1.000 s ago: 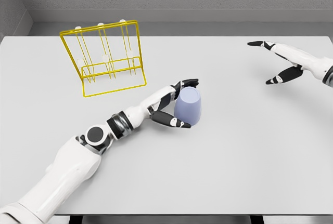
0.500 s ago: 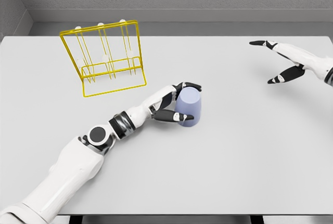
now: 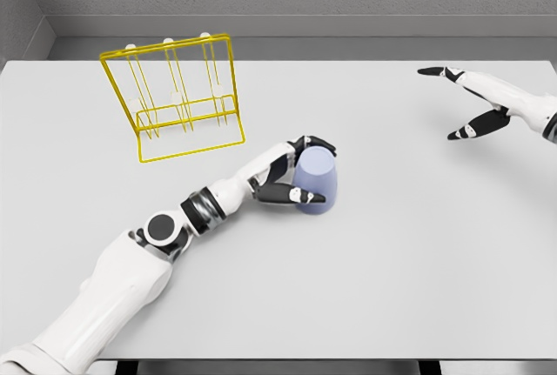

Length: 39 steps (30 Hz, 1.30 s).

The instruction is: Place the cup on the cup holder with both arms

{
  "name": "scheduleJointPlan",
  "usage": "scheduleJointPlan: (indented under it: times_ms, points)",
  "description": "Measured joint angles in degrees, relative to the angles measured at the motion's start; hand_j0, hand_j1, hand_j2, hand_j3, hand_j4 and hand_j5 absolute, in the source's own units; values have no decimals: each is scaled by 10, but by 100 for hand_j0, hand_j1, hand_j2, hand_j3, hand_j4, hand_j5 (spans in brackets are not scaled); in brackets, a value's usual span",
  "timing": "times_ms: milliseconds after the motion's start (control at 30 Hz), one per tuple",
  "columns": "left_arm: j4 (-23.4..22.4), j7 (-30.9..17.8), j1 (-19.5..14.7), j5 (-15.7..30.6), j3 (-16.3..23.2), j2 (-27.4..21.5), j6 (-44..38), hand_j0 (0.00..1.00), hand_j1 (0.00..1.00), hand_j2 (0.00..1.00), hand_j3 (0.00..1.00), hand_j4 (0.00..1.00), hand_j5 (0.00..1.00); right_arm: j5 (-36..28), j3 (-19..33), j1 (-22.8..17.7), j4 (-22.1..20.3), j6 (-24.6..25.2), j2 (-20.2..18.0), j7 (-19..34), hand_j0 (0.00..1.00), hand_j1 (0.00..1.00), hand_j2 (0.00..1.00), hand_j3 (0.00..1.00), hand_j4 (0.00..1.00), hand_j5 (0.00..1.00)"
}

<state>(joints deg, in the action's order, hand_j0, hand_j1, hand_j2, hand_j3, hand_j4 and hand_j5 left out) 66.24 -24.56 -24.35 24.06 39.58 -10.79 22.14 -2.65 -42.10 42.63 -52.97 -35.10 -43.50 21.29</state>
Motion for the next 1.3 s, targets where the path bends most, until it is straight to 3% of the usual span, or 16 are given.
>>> scheduleJointPlan:
  times_ms: [267,333,633,933,1300]
  points:
    - [110,3,3,68,1,-98,-2,43,43,43,43,43,43,0,0,0,0,0,1,0,100,100,100,100,100,100]
    - [134,5,17,83,1,-126,-2,43,43,43,43,43,43,0,0,0,0,0,1,0,100,100,100,100,100,100]
    - [211,7,28,132,-5,-230,-2,43,43,43,43,43,43,0,0,0,0,0,2,0,100,100,100,100,100,100]
    - [233,18,6,188,-24,-296,-5,43,43,43,43,43,43,0,0,1,0,0,3,0,100,100,100,100,100,100]
    - [243,23,-7,211,-31,-317,-5,43,43,43,43,43,43,0,-1,1,0,0,3,0,100,100,100,100,100,100]
